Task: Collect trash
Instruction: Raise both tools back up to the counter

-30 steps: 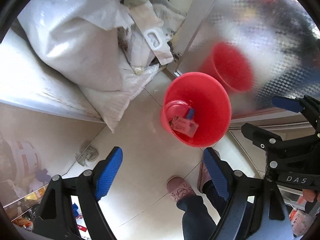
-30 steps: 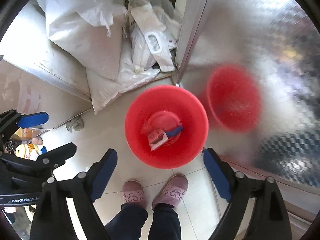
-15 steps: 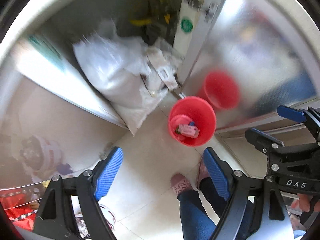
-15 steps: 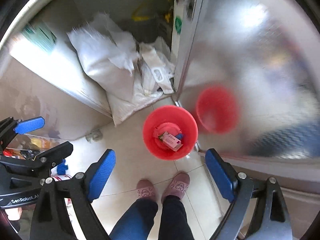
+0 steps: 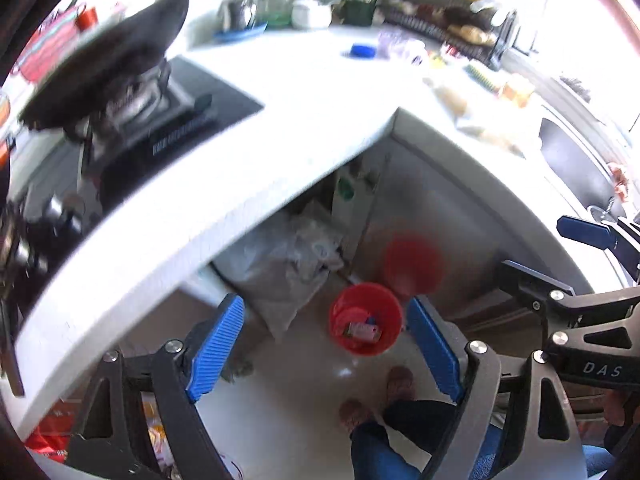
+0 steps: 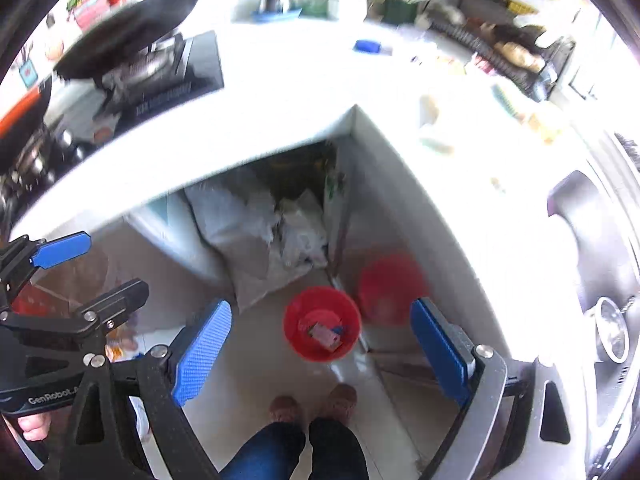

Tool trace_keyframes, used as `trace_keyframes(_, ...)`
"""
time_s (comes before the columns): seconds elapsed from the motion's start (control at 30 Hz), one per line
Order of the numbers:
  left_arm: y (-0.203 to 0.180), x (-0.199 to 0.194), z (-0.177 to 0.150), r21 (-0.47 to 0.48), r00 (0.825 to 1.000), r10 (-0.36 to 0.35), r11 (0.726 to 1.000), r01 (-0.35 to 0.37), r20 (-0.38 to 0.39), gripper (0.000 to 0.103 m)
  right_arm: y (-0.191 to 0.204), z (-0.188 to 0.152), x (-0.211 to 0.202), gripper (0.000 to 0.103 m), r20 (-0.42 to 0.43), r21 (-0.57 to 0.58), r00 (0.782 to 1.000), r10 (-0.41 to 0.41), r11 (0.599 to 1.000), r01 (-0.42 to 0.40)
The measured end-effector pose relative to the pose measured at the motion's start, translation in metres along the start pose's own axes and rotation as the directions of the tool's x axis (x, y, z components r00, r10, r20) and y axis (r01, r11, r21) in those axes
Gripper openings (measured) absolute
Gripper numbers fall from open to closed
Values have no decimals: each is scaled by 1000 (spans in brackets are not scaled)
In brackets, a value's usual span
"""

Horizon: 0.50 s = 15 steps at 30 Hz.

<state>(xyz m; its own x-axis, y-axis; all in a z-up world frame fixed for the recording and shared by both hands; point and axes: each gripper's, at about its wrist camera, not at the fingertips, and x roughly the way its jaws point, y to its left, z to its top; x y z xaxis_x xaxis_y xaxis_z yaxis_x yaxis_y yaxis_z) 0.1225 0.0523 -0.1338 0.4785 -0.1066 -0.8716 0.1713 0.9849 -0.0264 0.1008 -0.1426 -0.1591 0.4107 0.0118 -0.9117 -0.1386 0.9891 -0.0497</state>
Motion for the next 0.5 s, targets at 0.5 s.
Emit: trace_keyframes(0.5, -67, -18, 101, 141, 991, -117, 984, 107, 61, 82, -69, 39, -70, 91, 126, 147, 982, -143, 981, 124)
